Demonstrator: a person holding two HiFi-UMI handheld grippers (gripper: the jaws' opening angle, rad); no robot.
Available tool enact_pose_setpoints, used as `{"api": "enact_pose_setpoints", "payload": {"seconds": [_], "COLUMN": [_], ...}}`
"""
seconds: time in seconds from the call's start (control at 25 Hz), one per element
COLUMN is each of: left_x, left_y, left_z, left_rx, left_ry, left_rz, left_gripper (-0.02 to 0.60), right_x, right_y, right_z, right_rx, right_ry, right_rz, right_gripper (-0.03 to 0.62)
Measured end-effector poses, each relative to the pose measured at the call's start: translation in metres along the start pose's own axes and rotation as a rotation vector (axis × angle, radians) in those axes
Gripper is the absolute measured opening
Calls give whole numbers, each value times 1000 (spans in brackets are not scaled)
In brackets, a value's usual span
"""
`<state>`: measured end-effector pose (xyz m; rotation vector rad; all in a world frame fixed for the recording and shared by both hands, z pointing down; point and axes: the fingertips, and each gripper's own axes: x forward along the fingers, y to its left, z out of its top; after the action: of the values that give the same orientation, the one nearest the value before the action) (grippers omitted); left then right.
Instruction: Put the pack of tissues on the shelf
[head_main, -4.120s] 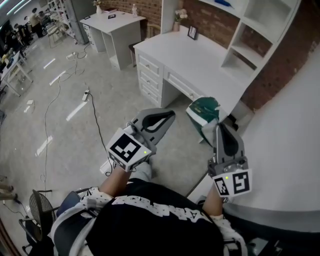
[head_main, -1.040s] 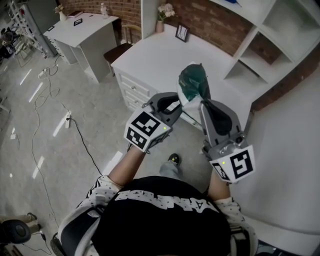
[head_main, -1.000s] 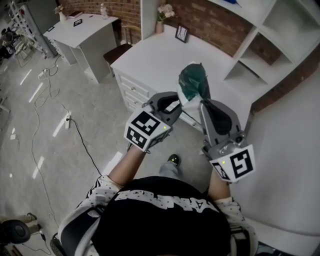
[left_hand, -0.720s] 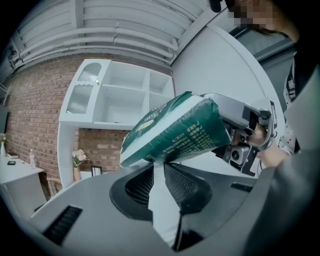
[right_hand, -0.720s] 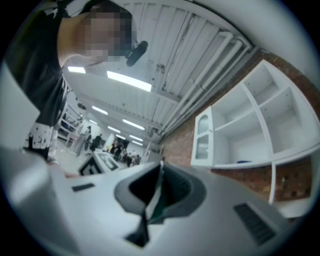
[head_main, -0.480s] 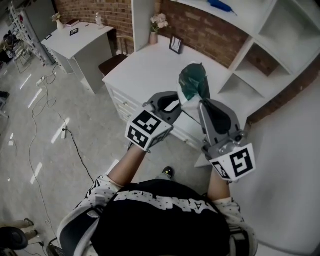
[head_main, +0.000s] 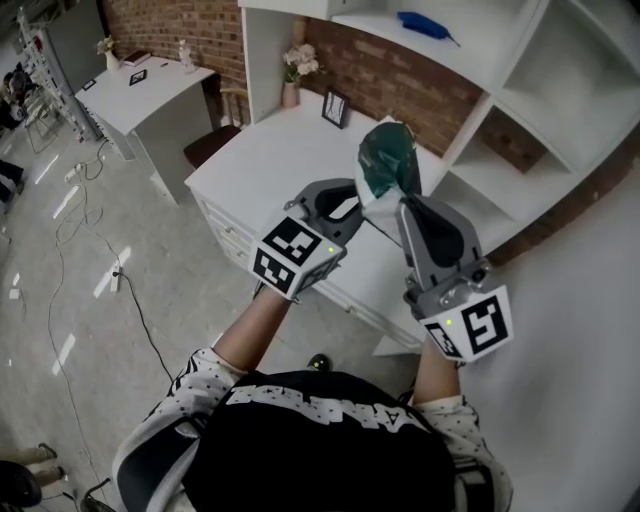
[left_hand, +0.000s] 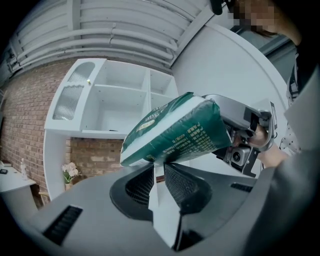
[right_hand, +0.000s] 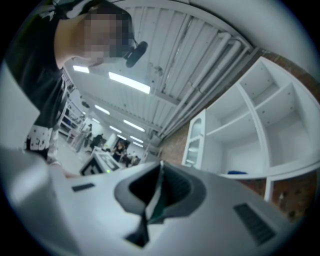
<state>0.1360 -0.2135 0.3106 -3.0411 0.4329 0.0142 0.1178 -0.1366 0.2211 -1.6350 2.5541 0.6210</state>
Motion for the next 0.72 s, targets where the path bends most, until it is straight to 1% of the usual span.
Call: {"api": "enact_pose_setpoints", "payload": {"seconds": [0.28,0.52,0.72], "left_x": [37,61,75], "left_y": [7,16,29], "left_z": [13,23,34], "left_rx": [15,38,48], "left_ry": [-35,-52,-79], "left_rz": [16,20,-5], "left_gripper": [91,91,91], "right_x": [0,5,17], "right_y": [-38,-63,-78], "right_z": [1,0,4], "right_rx": [-28,-32,-66], "right_ry": [-23,-45,-45], "right_rz": [3,-20,-45], "right_gripper": [38,38,38]}}
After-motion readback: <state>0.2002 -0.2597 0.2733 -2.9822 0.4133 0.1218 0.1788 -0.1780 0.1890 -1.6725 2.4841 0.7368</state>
